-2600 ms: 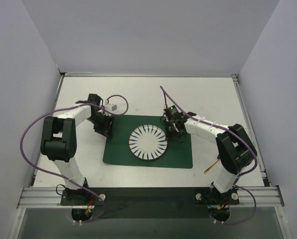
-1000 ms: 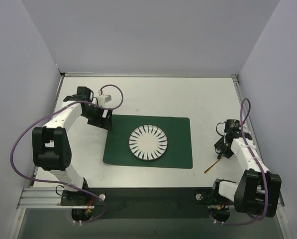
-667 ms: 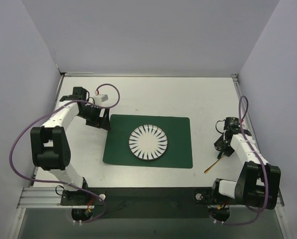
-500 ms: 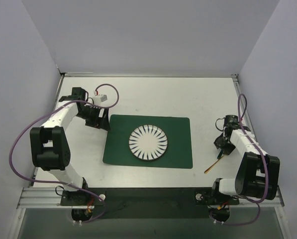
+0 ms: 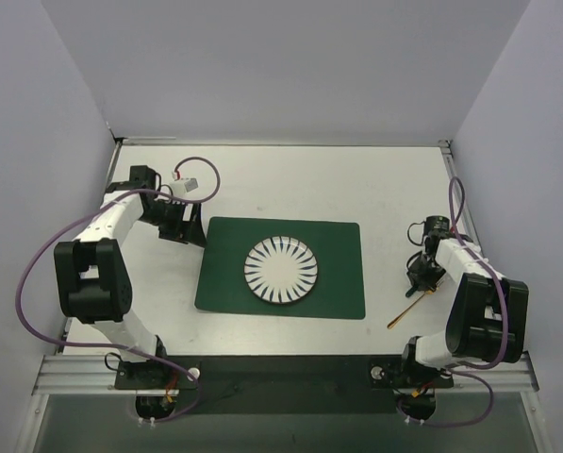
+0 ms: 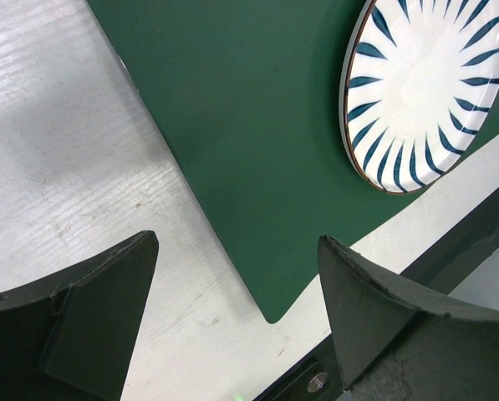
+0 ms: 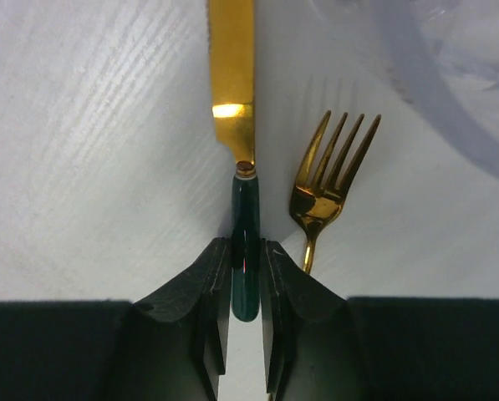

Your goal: Set the dinner table for one person

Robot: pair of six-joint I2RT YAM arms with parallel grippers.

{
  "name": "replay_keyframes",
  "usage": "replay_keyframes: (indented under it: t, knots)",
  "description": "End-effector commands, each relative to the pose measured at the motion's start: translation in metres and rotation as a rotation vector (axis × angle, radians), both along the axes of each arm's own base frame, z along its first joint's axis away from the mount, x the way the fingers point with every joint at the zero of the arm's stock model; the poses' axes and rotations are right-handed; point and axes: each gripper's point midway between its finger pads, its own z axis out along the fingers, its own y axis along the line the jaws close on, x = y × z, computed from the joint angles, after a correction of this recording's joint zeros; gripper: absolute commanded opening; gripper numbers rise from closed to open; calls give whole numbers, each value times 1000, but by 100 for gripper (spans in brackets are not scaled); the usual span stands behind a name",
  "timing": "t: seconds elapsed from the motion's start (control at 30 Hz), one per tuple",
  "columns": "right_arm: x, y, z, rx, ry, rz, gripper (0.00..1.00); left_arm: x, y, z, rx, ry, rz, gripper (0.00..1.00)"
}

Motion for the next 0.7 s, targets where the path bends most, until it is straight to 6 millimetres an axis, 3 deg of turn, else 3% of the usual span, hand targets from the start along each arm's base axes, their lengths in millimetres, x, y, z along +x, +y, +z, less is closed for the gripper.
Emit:
replay_keyframes:
  t: [0.0,0.03,0.13,0.37,0.5,0.6,0.67]
  knots:
    - [10,2,4,31,6,32,5,8,-2,14,-33,-38,-19,88]
    - [13,3,4,36,0,39,0,8,-1,14,-33,-38,-16,88]
    - [23,7,11,41,-43,87,0,8,-1,14,-36,-37,-14,88]
    - [52,35,58,6,-197,261,0,8,0,14,-30,-42,-13,88]
    - [62,73,79,18,-271,399,0,8,2,16,-22,-50,-8,88]
    - [60,99,84,64,-297,440,0,8,3,17,-19,-54,-7,88]
    - [53,132,82,106,-296,507,0,9,4,19,-14,-61,-6,88]
